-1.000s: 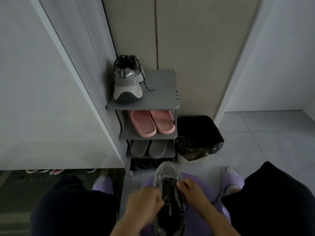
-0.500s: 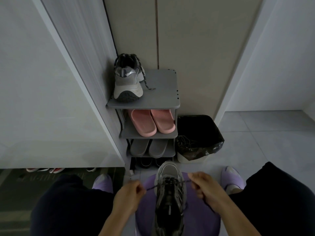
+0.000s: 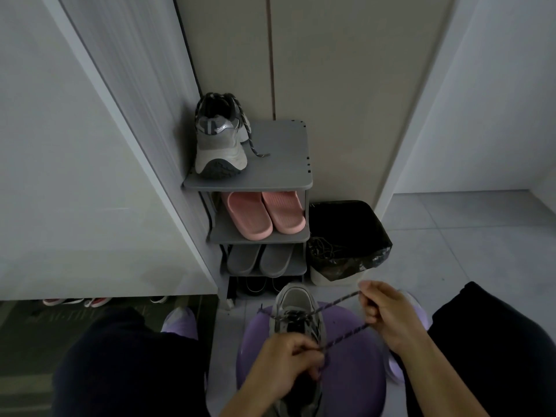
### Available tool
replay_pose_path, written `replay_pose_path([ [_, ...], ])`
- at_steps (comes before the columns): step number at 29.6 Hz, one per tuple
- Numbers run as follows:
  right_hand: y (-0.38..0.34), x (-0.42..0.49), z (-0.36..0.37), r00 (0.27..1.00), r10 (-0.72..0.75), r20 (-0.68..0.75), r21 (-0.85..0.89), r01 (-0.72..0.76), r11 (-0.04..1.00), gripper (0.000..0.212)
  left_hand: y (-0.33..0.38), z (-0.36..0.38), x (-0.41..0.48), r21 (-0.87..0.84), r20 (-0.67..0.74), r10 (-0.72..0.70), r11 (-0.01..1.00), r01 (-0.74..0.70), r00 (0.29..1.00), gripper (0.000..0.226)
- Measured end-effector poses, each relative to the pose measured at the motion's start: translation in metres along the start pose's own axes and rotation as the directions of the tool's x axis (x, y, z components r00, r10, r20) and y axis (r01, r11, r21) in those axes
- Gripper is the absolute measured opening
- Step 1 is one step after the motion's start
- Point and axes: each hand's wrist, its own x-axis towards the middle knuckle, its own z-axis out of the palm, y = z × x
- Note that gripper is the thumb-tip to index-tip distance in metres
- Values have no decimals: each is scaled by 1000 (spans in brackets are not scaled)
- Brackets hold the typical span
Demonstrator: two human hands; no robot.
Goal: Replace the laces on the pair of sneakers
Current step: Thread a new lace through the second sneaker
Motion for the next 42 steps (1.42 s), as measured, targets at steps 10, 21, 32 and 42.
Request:
replay_pose_path([
  [10,32,-25,34,843,69,534,-596,317,738,20,-2,-1,12,346,-171,203,929,-134,964,6],
  [21,42,-7,19,955,-70,289,-656,251,712,25,-28,-12,22,586,-312,273,809,-42,910,23],
  [32,47,-4,26,927,-109,360,-810,368,456,33,-36,13,30,457,-362,162,889,23,918,27],
  [42,35,-3,35,835,-140,531,-825,548,139,18,-45,8,42,554,-355,334,827,-91,873,17],
])
